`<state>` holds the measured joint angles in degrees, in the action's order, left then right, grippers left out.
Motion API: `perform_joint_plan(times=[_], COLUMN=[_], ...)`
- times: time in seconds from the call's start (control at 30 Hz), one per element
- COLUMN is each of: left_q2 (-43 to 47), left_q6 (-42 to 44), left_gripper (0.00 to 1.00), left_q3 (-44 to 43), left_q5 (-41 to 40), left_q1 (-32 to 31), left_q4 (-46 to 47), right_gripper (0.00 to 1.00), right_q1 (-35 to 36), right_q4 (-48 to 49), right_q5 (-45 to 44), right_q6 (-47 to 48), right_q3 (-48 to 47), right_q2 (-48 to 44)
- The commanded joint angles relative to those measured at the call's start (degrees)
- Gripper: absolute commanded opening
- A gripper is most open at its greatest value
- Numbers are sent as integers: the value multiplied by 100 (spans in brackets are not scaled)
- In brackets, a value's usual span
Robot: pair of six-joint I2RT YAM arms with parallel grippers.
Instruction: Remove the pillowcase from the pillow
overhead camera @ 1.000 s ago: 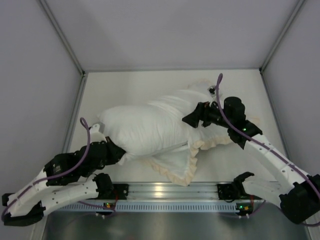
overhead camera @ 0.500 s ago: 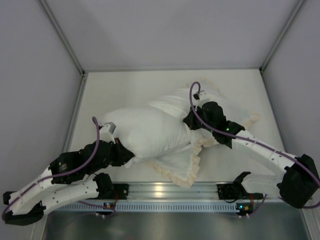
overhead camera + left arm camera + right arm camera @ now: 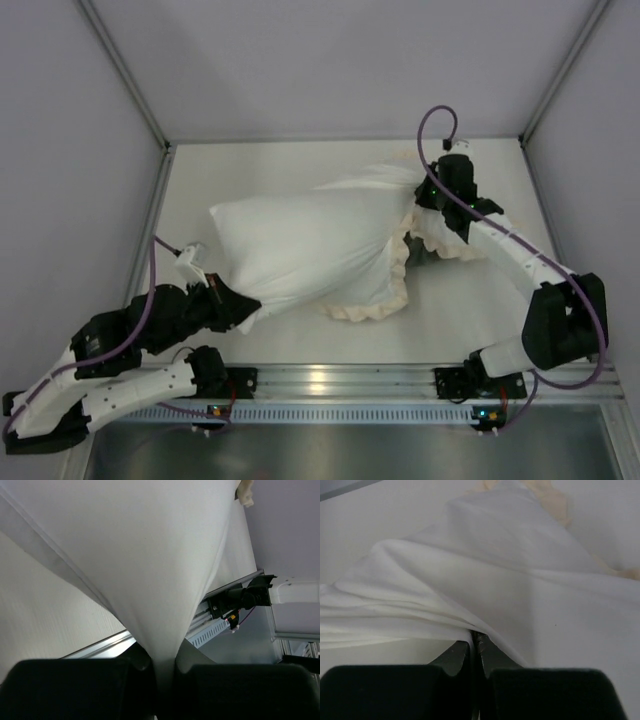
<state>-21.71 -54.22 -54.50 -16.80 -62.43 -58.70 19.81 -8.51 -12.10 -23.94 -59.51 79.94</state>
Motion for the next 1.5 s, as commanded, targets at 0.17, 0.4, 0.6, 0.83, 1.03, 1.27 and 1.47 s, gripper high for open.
perform_joint_plan(times=[0.17,0.4,0.6,0.83,1.03,1.27,1.47], left_q2=[256,71,-499,-1423,-1327,-1457,-2054], left_q6=[139,-106,-107,174,403,798,632], left_gripper=[0,0,0,0,0,0,0], left_q3=[-818,-71,826,748,835,1020,1328], left_q5=[-465,-105,493,660,1125,2425,2735], left_q1=[-14,-14,-14,-14,-14,-23,-303], left_q4=[-678,-38,1491,2081,2327,2451,3003], right_gripper=[0,53,85,75,56,59,64], right_q1=[-2026,-876,761,770,796,787,743], right_q4=[24,-123,-993,-2146,-1244,128,692], right_q5=[-1429,1364,715,1113,1868,1325,1646], right_q6=[373,241,-416,-1621,-1860,-1456,-841], right_q3=[-369,185,641,1712,3084,2463,944], right_q2=[532,-575,-2586,-4354,-3674,-1800,-105])
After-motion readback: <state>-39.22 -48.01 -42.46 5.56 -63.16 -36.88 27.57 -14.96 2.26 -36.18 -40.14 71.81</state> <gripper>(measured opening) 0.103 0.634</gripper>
